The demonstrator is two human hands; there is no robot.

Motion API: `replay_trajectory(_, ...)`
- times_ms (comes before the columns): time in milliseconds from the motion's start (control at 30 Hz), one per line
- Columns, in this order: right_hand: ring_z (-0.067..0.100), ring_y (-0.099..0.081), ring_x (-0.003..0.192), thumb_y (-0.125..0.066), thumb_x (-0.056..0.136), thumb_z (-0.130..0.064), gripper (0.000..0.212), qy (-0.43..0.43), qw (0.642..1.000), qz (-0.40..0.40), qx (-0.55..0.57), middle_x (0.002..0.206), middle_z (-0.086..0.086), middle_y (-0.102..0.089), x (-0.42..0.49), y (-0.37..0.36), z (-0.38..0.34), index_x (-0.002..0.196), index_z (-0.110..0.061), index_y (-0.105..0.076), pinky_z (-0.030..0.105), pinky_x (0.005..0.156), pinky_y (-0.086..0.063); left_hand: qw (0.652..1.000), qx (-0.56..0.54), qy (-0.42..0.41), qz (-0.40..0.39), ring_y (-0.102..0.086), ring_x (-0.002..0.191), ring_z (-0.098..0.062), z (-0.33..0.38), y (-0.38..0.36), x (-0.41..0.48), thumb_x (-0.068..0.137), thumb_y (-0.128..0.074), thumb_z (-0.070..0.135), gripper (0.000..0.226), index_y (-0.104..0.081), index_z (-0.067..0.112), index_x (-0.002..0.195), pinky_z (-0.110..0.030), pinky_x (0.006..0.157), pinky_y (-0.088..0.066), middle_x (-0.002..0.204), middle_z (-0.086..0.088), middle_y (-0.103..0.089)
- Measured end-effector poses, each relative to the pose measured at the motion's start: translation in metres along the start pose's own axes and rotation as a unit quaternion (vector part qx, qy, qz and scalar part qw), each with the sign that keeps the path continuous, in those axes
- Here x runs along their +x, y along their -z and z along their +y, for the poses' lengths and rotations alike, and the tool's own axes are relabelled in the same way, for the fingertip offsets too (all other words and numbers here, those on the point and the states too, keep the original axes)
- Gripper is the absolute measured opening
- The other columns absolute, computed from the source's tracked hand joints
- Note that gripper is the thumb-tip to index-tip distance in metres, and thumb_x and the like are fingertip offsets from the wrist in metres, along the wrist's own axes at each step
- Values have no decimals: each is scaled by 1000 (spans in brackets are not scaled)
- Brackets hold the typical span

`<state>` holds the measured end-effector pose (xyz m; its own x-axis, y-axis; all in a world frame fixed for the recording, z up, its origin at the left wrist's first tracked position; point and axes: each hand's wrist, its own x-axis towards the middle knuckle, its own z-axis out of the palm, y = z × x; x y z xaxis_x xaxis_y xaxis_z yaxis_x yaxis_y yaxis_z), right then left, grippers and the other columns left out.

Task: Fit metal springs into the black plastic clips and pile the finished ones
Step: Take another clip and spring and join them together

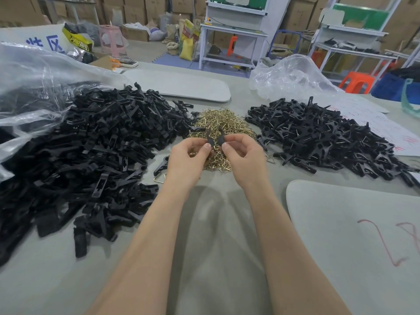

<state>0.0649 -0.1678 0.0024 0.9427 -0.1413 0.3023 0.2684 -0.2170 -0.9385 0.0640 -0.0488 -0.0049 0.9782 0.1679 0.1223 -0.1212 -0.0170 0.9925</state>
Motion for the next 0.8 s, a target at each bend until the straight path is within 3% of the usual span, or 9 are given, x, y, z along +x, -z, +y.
replay_trajectory(133, 4, -61, 76, -61, 89, -5, 18, 3, 1000, -8, 1, 81, -4, -65, -1, -1, -2, 90, -23, -61, 10, 69, -46, 1000, 12, -2, -5, -68, 83, -16, -1, 0, 0, 91, -62, 14, 7, -64, 17, 97, -34, 83, -55, 82, 0, -68)
replay_trajectory(333, 2, -61, 75, -61, 89, -6, 18, -10, 1000, -4, 14, 82, -5, -66, -1, 2, -3, 90, -24, -62, 7, 67, -45, 998, -53, 6, -16, -65, 64, 1, 0, 0, -1, 91, -61, 9, 9, -63, 17, 88, -13, 62, -51, 75, -1, -67)
replay_trajectory(800, 3, -61, 78, -61, 89, -6, 24, -13, 1000, -14, 4, 81, -8, -65, -2, 6, -5, 83, -29, -62, 8, 68, -45, 998, -58, 6, -12, -67, 71, -7, -3, 0, 0, 90, -63, 12, 7, -65, 18, 87, -17, 66, -53, 75, -1, -69)
